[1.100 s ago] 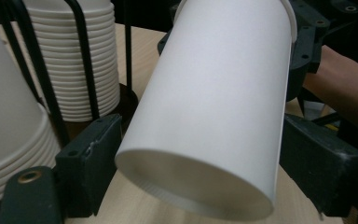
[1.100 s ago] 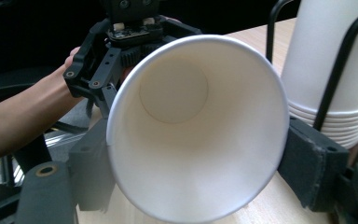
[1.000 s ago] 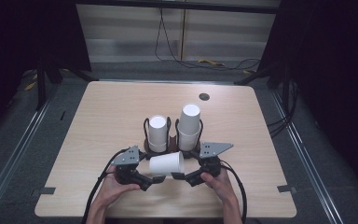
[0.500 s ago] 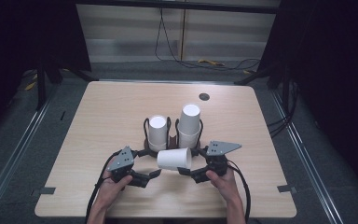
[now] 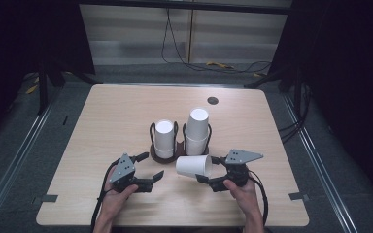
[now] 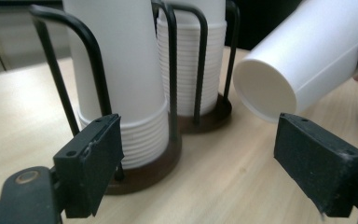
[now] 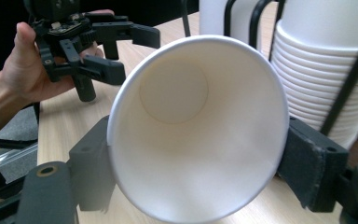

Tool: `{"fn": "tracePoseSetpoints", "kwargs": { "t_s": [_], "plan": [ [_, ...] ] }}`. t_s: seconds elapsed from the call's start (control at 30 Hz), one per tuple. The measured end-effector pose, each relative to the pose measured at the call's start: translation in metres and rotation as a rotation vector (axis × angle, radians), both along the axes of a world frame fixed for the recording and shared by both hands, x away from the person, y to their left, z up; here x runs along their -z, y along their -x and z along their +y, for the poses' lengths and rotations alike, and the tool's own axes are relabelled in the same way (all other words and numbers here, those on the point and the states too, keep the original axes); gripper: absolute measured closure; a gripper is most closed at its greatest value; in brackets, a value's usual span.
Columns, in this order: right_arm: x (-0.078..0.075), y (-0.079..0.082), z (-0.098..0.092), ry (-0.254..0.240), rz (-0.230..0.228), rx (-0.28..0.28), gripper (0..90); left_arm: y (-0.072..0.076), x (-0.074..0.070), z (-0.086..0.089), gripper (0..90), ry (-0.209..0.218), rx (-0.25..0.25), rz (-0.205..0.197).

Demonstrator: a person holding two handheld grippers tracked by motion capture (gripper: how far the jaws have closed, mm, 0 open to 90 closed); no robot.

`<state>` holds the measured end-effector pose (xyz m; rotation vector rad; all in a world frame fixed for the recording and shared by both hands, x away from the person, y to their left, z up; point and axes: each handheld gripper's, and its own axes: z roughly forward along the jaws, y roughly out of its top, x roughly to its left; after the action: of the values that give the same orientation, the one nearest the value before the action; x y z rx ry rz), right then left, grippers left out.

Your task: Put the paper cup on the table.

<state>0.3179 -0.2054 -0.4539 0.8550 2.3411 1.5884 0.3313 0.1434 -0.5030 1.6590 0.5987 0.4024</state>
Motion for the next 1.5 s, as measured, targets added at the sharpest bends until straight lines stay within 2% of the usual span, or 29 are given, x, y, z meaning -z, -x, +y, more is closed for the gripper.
{"fn": "tracePoseSetpoints", "kwargs": {
  "t_s": [0.07, 0.1, 0.13, 0.17, 0.2, 0.23, 0.3, 0.33, 0.4, 0.47, 0.7, 0.77, 0.93, 1.13, 1.2, 1.3, 1.33, 1.43, 1.47, 1.5],
  "plan": [
    [0.000, 0.001, -0.003, 0.002, 0.001, 0.012, 21.7, 0.000, 0.004, 0.001, 15.2, -0.030, -0.021, 0.019],
    [0.000, 0.002, -0.005, 0.007, 0.006, 0.026, 21.7, 0.000, 0.005, 0.001, 15.5, -0.040, -0.029, 0.011],
    [0.001, 0.002, -0.007, 0.009, 0.009, 0.033, 21.7, 0.002, 0.006, 0.001, 15.5, -0.022, -0.035, 0.005],
    [0.001, 0.002, -0.007, 0.009, 0.009, 0.033, 21.7, 0.002, 0.006, 0.001, 15.5, -0.022, -0.035, 0.005],
    [0.001, 0.003, -0.011, 0.009, 0.012, 0.056, 21.8, 0.004, 0.006, 0.003, 15.5, -0.016, -0.045, -0.023],
    [0.001, 0.003, -0.011, 0.009, 0.012, 0.056, 21.8, 0.004, 0.006, 0.003, 15.6, -0.016, -0.045, -0.023],
    [0.002, 0.003, -0.016, 0.006, 0.020, 0.087, 21.9, 0.006, 0.007, 0.005, 15.4, 0.021, -0.077, -0.032],
    [0.002, 0.003, -0.017, 0.013, 0.021, 0.099, 21.9, 0.007, 0.007, 0.006, 15.4, 0.021, -0.089, -0.045],
    [0.002, 0.003, -0.018, 0.017, 0.023, 0.108, 22.0, 0.008, 0.008, 0.006, 15.3, 0.023, -0.090, -0.046],
    [0.001, 0.004, -0.022, 0.026, 0.028, 0.138, 22.0, 0.009, 0.007, 0.004, 15.4, 0.007, -0.100, -0.054],
    [-0.005, 0.008, -0.036, 0.058, 0.036, 0.207, 22.2, 0.009, 0.008, 0.004, 15.5, 0.008, -0.109, -0.052],
    [-0.007, 0.008, -0.038, 0.079, 0.041, 0.228, 22.2, 0.010, 0.008, 0.003, 15.5, 0.008, -0.119, -0.055],
    [-0.008, 0.007, -0.042, 0.132, 0.109, 0.282, 23.0, 0.009, 0.008, 0.005, 15.5, 0.012, -0.125, -0.047],
    [-0.014, 0.005, -0.046, 0.166, 0.137, 0.329, 23.1, 0.010, 0.008, 0.004, 15.5, 0.007, -0.136, -0.053],
    [-0.021, -0.001, -0.047, 0.208, 0.148, 0.349, 23.1, 0.010, 0.007, 0.004, 15.5, 0.003, -0.133, -0.057],
    [-0.026, -0.007, -0.047, 0.219, 0.149, 0.346, 23.1, 0.009, 0.008, 0.004, 15.5, 0.011, -0.142, -0.046],
    [-0.032, -0.015, -0.049, 0.257, 0.167, 0.357, 23.2, 0.009, 0.008, 0.005, 15.5, 0.016, -0.145, -0.045],
    [-0.039, -0.022, -0.051, 0.283, 0.176, 0.362, 23.1, 0.010, 0.008, 0.005, 15.5, 0.022, -0.165, -0.053],
    [-0.041, -0.025, -0.053, 0.292, 0.186, 0.363, 23.1, 0.012, 0.009, 0.008, 15.5, 0.044, -0.184, -0.067],
    [-0.041, -0.025, -0.053, 0.292, 0.186, 0.363, 23.1, 0.012, 0.009, 0.008, 15.5, 0.044, -0.184, -0.067]
  ]
}}
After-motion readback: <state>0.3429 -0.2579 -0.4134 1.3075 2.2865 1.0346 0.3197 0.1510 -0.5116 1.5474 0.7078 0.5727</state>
